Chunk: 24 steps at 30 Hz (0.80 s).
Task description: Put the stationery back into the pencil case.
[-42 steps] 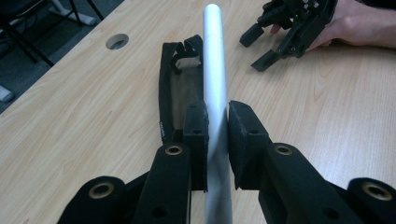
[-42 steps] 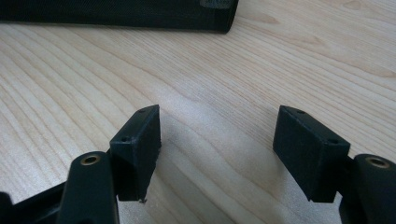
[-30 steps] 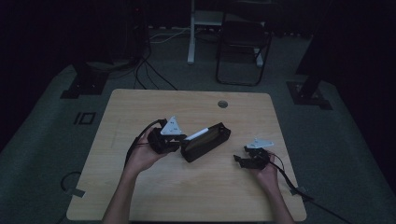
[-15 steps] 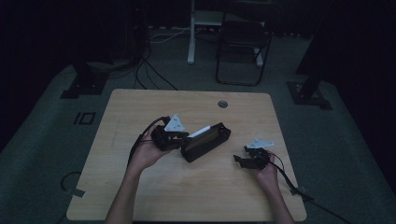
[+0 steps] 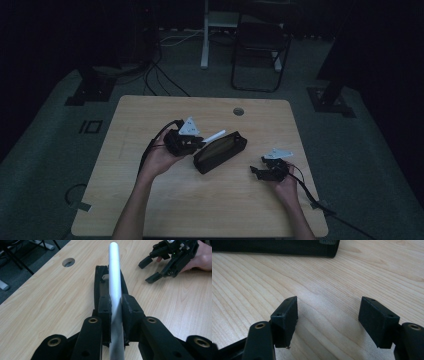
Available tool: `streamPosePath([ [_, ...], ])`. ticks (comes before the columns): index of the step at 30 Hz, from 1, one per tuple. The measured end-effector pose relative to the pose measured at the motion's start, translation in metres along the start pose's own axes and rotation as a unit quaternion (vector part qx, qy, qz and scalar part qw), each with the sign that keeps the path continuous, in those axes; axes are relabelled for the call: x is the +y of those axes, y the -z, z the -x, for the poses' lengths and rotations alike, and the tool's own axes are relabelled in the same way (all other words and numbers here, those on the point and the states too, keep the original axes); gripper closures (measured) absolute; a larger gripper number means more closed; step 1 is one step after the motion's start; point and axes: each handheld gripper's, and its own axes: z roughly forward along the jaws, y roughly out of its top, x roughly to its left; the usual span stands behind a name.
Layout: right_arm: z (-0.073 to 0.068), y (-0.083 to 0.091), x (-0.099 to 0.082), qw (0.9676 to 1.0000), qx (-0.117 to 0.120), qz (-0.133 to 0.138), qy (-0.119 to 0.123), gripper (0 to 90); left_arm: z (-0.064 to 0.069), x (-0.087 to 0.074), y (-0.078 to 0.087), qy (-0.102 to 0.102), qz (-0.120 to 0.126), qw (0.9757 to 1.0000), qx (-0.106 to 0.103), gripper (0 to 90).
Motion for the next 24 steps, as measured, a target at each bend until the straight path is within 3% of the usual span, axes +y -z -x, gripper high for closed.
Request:
streamPosePath([
  [24,0.0,0.0,0.0,1.0,0.0,0.0,0.002,31.9,-0.001,0.001,-0.011,0.009,0.001,0.9999,0.004,78.6],
])
